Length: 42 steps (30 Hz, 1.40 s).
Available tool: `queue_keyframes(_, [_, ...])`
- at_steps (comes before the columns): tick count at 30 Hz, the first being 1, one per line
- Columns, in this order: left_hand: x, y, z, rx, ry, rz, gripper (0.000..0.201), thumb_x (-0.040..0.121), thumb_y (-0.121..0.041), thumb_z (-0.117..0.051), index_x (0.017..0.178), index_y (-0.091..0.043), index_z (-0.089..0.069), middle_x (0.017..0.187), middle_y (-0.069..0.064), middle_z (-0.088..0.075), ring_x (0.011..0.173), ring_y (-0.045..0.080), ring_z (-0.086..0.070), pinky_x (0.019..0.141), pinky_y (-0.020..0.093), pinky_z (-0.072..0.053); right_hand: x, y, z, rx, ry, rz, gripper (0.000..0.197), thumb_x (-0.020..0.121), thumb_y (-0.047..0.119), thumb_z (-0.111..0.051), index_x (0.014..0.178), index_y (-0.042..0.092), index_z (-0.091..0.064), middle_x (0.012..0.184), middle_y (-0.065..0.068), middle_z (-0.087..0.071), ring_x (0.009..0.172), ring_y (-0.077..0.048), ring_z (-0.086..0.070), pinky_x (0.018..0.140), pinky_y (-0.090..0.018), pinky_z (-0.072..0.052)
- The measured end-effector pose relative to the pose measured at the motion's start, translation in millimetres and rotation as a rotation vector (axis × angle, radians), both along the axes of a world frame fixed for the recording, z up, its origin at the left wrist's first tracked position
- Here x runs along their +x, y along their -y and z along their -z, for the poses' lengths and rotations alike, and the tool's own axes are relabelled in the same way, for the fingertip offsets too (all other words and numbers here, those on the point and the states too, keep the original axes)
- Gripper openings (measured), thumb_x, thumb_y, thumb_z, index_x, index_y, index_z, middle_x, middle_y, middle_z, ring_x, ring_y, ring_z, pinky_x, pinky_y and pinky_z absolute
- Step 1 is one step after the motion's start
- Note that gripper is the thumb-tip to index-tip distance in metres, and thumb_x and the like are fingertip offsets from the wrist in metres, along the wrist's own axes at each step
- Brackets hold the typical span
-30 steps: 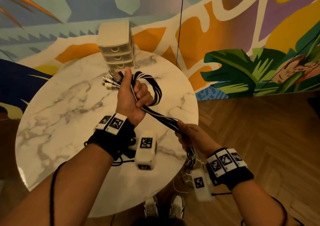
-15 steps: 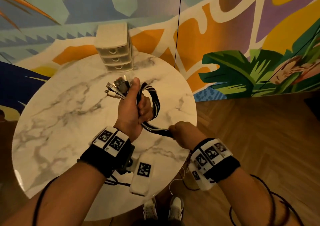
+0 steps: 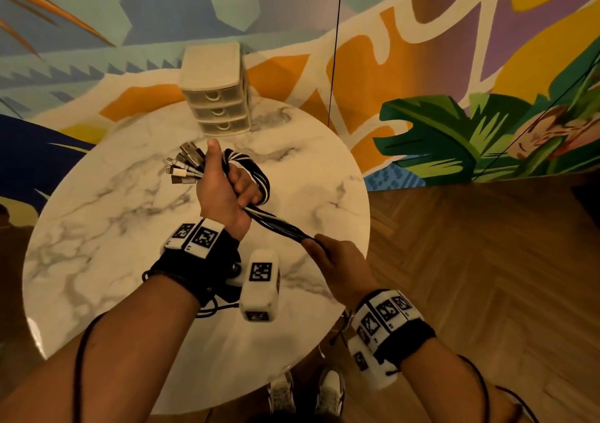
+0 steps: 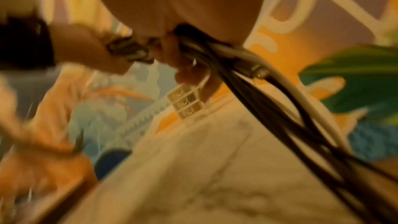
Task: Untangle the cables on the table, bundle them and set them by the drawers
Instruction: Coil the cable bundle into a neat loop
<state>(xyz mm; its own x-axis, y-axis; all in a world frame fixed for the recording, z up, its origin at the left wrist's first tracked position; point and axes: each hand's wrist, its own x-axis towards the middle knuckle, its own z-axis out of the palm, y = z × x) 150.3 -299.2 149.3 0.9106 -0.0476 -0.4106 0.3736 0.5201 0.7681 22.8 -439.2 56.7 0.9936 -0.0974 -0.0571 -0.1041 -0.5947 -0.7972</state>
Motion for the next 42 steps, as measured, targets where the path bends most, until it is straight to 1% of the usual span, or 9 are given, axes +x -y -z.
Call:
queue_keyframes(5, [-0.3, -0.4, -11.2, -0.122, 0.088, 0.185, 0.063, 0.091, -0.062, -0.036, 0.047, -0.017, -0.028, 0.038, -0.003, -0.025, 0.027, 0.01, -0.019, 0.041, 0.025, -0.015, 4.3, 5.7, -10.0, 0.452, -0.161, 0.158, 0.052, 0.076, 0.064, -0.052, 0.052, 0.018, -0.043, 0.05, 0.001, -0.033, 0.046, -0.015, -0.03, 0.05, -0.031, -0.029])
queue_keyframes(9, [-13.6, 0.0, -25.3, -0.103, 0.166, 0.586, 0.068, 0.087, -0.058, -0.042, 0.035, -0.015, -0.032, 0.032, -0.001, -0.026, 0.025, 0.011, -0.018, 0.039, 0.024, -0.008, 15.1, 37.3, -26.4, 0.721, -0.429, -0.016, 0.048, 0.073, 0.057, -0.058, 0.047, 0.022, -0.039, 0.048, 0.001, -0.024, 0.039, -0.012, -0.018, 0.04, -0.022, -0.015])
queue_keyframes(15, [-55.0, 16.4, -59.7, 0.614, 0.521, 1.106, 0.047, 0.091, -0.022, -0.058, 0.045, -0.024, -0.048, 0.036, -0.006, -0.043, 0.033, 0.004, -0.036, 0.039, 0.014, -0.029, 40.0, 55.7, -46.9, 0.513, -0.707, -0.181, 0.044, 0.074, 0.051, -0.065, 0.079, 0.011, -0.047, 0.061, -0.006, -0.024, 0.046, -0.015, -0.013, 0.041, -0.022, -0.011])
queue_keyframes(17, [-58.3, 12.5, -65.3, 0.729, 0.638, 1.141, 0.035, 0.088, -0.015, -0.061, 0.059, -0.03, -0.052, 0.047, -0.016, -0.055, 0.043, -0.002, -0.048, 0.048, 0.007, -0.035, 43.2, 53.6, -58.1, 0.495, -0.797, -0.214, 0.031, 0.073, 0.042, -0.056, 0.069, 0.014, -0.044, 0.058, -0.001, -0.024, 0.048, -0.014, -0.01, 0.044, -0.024, -0.007])
queue_keyframes(20, [-64.8, 2.2, -64.9, 1.006, 0.86, 1.381, 0.012, 0.086, -0.024, -0.065, 0.077, -0.018, -0.06, 0.079, -0.01, -0.07, 0.07, 0.005, -0.061, 0.063, 0.015, -0.044, 46.0, 53.1, -73.6, 0.443, -0.879, -0.237, 0.042, 0.08, 0.043, -0.054, 0.049, 0.02, -0.036, 0.045, 0.005, -0.026, 0.041, -0.01, -0.014, 0.048, -0.026, -0.006])
queue_keyframes(24, [-69.6, 2.3, -52.5, 1.478, 1.428, 1.687, 0.02, 0.082, -0.037, -0.059, 0.086, -0.018, -0.067, 0.082, 0.001, -0.069, 0.075, 0.021, -0.061, 0.068, 0.027, -0.045, 55.6, 54.2, -88.7, 0.38, -0.893, -0.234, 0.055, 0.09, 0.06, -0.043, 0.051, 0.021, -0.035, 0.049, 0.004, -0.022, 0.043, -0.012, -0.011, 0.042, -0.025, -0.008])
queue_keyframes(29, [-56.7, -4.1, -41.9, 1.689, 1.354, 1.724, 0.02, 0.084, -0.035, -0.056, 0.095, -0.02, -0.065, 0.092, -0.001, -0.068, 0.085, 0.02, -0.061, 0.074, 0.028, -0.044, 59.0, 38.4, -91.7, 0.291, -0.777, -0.185, 0.053, 0.09, 0.06, -0.044, 0.055, 0.021, -0.038, 0.05, 0.002, -0.025, 0.044, -0.013, -0.016, 0.042, -0.025, -0.014])
queue_keyframes(34, [-45.2, -8.7, -39.0, 1.749, 1.274, 1.656, 0.017, 0.086, -0.031, -0.053, 0.093, -0.021, -0.065, 0.088, -0.002, -0.067, 0.073, 0.014, -0.05, 0.068, 0.023, -0.035, 59.9, 33.3, -99.7, 0.16, -0.662, -0.199, 0.051, 0.093, 0.055, -0.041, 0.06, 0.017, -0.043, 0.046, 0.002, -0.032, 0.037, -0.014, -0.027, 0.043, -0.023, -0.027])
queue_keyframes(42, [-34.7, -14.5, -29.1, 1.674, 1.3, 1.282, 0.014, 0.082, -0.023, -0.057, 0.078, -0.018, -0.069, 0.074, 0.0, -0.069, 0.071, 0.023, -0.061, 0.061, 0.025, -0.033, 55.3, 35.6, -105.7, 0.24, -0.566, -0.153, 0.053, 0.096, 0.053, -0.037, 0.056, 0.018, -0.039, 0.047, 0.003, -0.03, 0.042, -0.016, -0.028, 0.054, -0.03, -0.037])
